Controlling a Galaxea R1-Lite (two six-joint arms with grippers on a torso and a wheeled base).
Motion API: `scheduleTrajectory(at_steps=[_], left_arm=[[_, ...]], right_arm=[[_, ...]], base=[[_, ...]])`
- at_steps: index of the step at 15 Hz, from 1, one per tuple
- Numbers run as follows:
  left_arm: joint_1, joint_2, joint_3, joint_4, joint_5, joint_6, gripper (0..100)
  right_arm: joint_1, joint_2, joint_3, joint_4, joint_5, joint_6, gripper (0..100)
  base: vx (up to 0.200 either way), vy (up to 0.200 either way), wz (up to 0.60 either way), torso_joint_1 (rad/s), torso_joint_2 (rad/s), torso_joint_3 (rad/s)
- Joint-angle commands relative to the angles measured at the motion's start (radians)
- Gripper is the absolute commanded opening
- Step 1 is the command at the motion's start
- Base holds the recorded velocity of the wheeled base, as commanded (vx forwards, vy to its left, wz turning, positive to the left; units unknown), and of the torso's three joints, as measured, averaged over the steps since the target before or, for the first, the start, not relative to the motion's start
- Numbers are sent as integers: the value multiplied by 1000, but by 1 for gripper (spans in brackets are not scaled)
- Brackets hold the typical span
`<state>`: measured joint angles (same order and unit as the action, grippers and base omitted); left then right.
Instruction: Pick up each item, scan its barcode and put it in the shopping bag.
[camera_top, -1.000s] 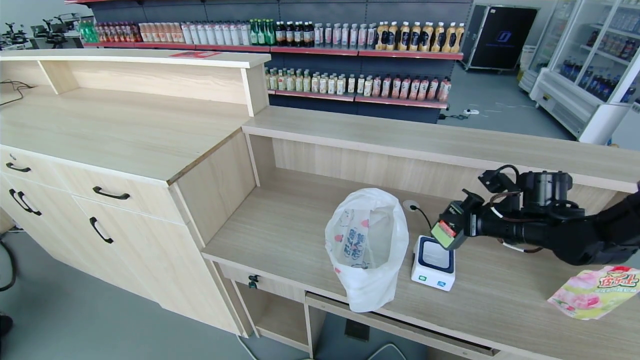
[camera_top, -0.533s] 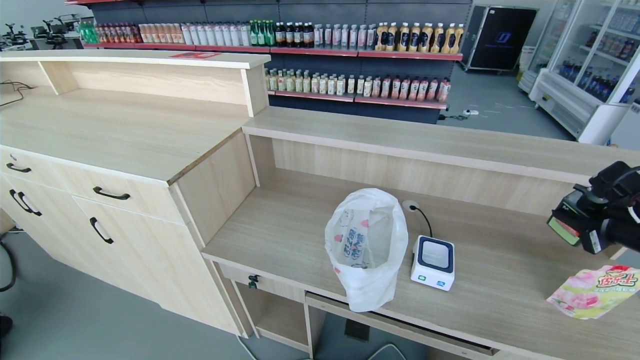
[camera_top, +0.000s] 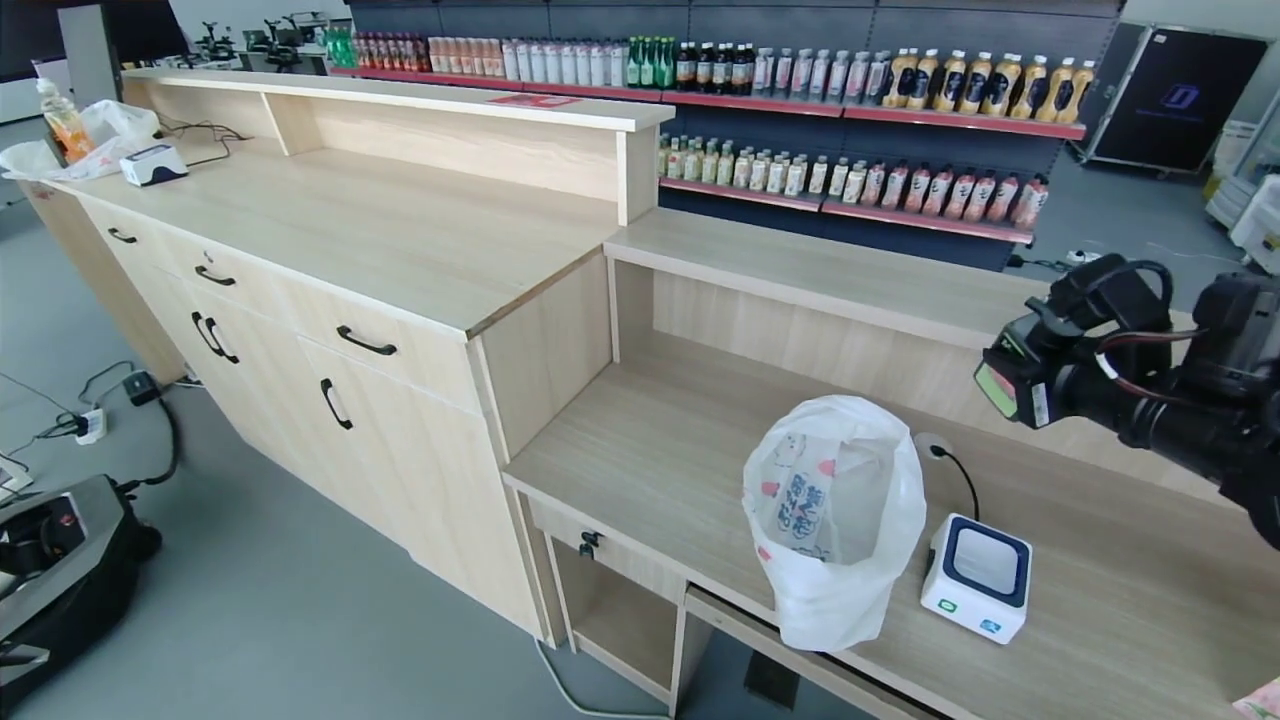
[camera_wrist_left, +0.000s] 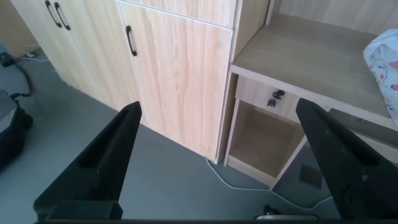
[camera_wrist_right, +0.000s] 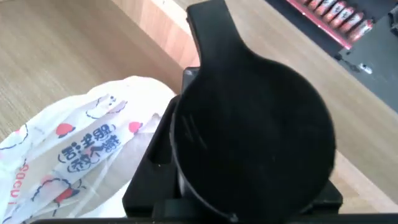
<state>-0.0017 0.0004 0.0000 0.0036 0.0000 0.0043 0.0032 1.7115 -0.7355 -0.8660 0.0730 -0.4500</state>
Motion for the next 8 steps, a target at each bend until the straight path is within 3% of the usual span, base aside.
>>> scheduleTrajectory(at_steps=[1,8], left_arm=[[2,0,0,-1,0,0,100],[2,0,0,-1,0,0,100]], right_arm=[[63,212,-39,-8,-10,24,0],[103,445,-117,-8,97,59,0]], base=[[0,0,0,0,0,0],[0,0,0,0,0,0]])
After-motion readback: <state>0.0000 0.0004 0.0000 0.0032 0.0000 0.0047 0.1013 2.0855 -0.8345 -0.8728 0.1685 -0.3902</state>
